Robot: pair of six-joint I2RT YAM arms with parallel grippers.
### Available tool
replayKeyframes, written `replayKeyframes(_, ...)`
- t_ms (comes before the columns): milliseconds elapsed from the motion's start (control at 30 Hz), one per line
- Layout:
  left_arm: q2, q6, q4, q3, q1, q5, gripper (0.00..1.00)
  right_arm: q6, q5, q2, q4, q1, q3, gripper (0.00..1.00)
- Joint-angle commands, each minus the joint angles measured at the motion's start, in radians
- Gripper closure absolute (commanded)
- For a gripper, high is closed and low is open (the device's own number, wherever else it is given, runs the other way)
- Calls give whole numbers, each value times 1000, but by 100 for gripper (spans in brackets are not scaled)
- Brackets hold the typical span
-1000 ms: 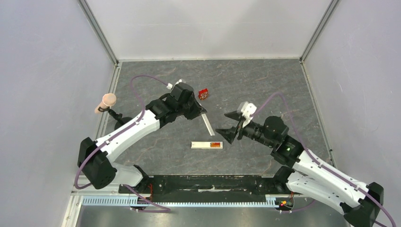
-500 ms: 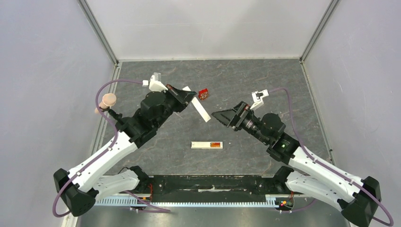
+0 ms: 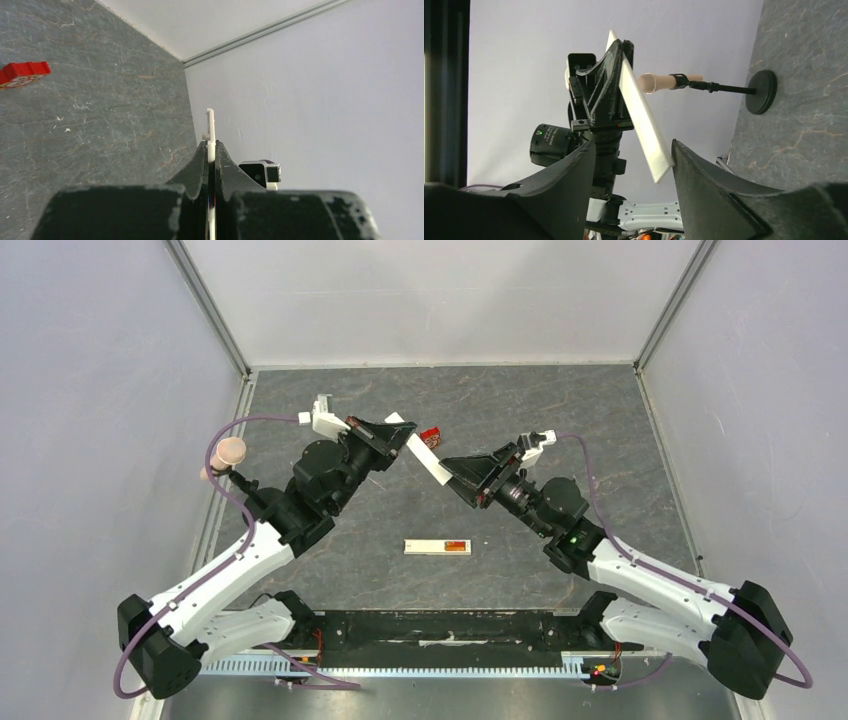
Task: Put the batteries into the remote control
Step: Load the battery cover into the remote control.
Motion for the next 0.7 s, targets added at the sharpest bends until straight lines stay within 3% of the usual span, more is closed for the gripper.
replayKeyframes(0, -10, -34, 115, -40, 2, -21, 98, 65, -10, 12, 90, -1, 47, 43)
replayKeyframes(400, -27, -53, 165, -94, 2, -26, 98, 62, -23, 65, 168, 0, 84, 65)
replayKeyframes(667, -34, -86, 228, -160, 1, -39, 98, 33, -51, 79, 185, 4, 108, 66)
